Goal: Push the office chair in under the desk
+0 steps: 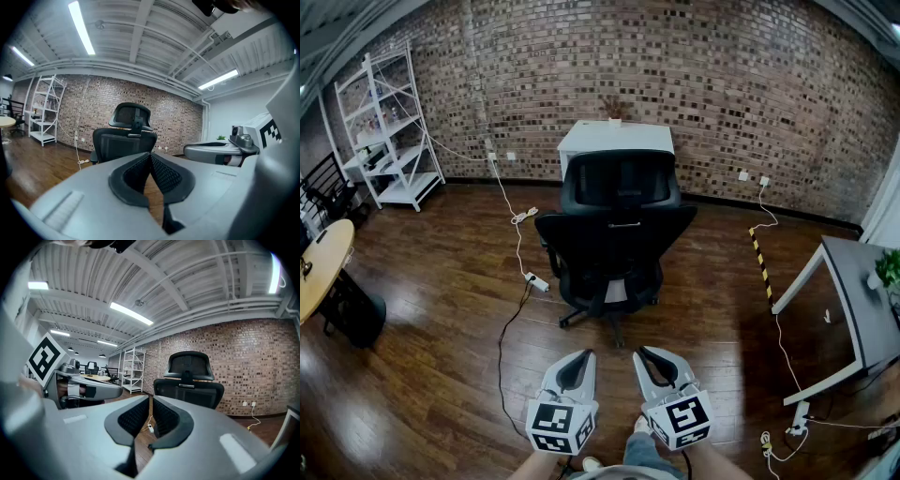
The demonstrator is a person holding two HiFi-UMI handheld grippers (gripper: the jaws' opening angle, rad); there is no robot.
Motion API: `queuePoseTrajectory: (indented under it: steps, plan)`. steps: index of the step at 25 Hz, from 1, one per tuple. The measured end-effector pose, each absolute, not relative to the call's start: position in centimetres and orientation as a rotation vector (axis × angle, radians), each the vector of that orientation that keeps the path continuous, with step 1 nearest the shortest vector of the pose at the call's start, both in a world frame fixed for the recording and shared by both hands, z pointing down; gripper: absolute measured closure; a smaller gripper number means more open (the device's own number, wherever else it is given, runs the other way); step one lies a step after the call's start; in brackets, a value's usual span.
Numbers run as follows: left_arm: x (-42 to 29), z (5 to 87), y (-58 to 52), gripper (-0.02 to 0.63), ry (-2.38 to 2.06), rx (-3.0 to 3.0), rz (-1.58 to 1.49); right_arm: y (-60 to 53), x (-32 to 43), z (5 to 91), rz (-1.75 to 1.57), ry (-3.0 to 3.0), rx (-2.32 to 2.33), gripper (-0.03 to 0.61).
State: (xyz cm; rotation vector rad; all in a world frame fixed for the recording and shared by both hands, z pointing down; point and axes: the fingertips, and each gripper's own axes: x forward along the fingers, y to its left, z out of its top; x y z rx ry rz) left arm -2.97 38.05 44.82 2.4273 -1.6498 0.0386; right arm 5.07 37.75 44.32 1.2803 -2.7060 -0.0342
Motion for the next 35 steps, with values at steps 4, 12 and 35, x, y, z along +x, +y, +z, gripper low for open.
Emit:
queuePoseTrajectory:
  steps: [4, 12, 35]
  plan:
    - [-2.1, 43.6, 35.5, 0.598, -1.685, 2.420, 0.037, 35.2, 6.3, 43.3, -0.041, -2.715, 1.268, 0.557]
    - [-0.4, 42.8, 29.5, 0.598, -1.726, 2.407, 0.036, 29.0, 8.9, 42.6, -0.060, -2.731, 1.246, 0.531]
    - [2.7, 42.5, 18.2, 0.593, -1.939, 2.312, 0.137, 16.7, 15.1, 42.6, -0.099, -2.825, 1.031, 0.448]
